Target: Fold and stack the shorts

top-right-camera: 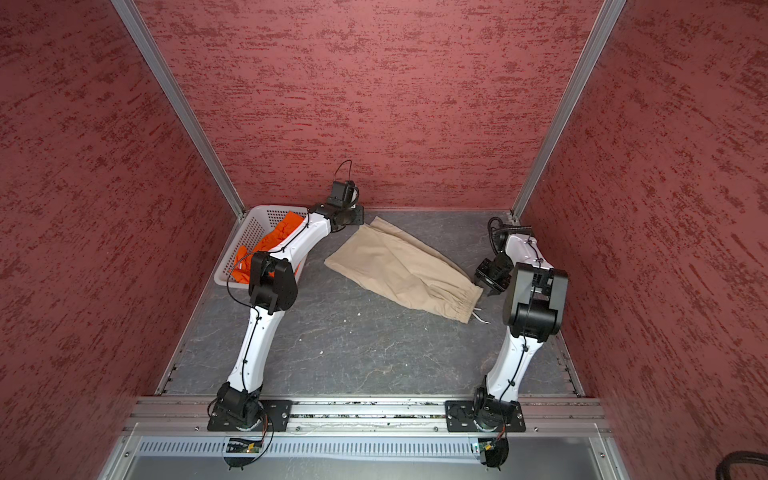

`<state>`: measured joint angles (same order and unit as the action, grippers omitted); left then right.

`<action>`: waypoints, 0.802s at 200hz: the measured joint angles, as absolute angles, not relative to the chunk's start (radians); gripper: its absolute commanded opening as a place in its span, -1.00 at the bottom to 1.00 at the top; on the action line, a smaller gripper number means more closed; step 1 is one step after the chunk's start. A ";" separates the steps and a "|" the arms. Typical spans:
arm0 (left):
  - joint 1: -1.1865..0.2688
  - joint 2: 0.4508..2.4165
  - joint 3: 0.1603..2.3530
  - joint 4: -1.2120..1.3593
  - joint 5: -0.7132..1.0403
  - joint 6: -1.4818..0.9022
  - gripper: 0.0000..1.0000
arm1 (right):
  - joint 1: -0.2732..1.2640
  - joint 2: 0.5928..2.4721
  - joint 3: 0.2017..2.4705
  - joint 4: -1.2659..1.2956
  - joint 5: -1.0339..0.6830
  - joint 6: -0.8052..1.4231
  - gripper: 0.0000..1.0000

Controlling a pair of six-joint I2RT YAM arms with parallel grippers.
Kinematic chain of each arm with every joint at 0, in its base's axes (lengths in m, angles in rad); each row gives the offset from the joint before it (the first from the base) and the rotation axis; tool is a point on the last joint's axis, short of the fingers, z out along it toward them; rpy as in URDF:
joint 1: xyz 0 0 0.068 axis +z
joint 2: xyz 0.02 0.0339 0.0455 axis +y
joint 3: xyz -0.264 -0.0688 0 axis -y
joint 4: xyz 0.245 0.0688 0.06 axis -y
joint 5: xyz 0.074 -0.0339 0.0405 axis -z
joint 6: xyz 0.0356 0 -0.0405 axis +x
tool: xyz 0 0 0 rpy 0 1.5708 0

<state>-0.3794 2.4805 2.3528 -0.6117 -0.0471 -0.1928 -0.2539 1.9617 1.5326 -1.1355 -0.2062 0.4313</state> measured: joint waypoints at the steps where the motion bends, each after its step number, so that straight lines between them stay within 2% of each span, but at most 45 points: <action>1: -0.379 2.481 2.353 -0.612 -0.047 -0.195 -0.06 | -0.254 1.961 1.535 -1.134 -0.206 0.432 0.13; 31: -0.371 2.456 2.328 -0.631 -0.023 -0.221 -0.03 | -0.257 1.908 1.595 -1.115 -0.181 0.437 0.12; 62: -0.364 2.291 2.114 -0.622 0.035 -0.273 -0.36 | -0.250 1.762 1.574 -1.077 -0.150 0.438 -0.19; 88: -0.371 2.144 1.903 -0.576 0.084 -0.336 -0.69 | -0.208 1.603 1.438 -0.984 -0.181 0.453 -0.48; 104: -0.379 2.098 1.793 -0.547 0.106 -0.374 -0.78 | -0.135 1.550 1.324 -0.905 -0.228 0.476 -0.60; 138: -0.395 2.094 1.613 -0.516 0.112 -0.472 -1.00 | 0.010 1.579 1.094 -0.707 -0.364 0.555 -0.76; 160: -0.397 2.103 1.551 -0.515 0.097 -0.521 -1.00 | 0.027 1.628 1.006 -0.621 -0.419 0.596 -0.80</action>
<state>-0.3965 2.1029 1.5509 -0.5148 0.0975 -0.5209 0.0273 1.6276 1.0058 -0.6209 -0.4187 0.5957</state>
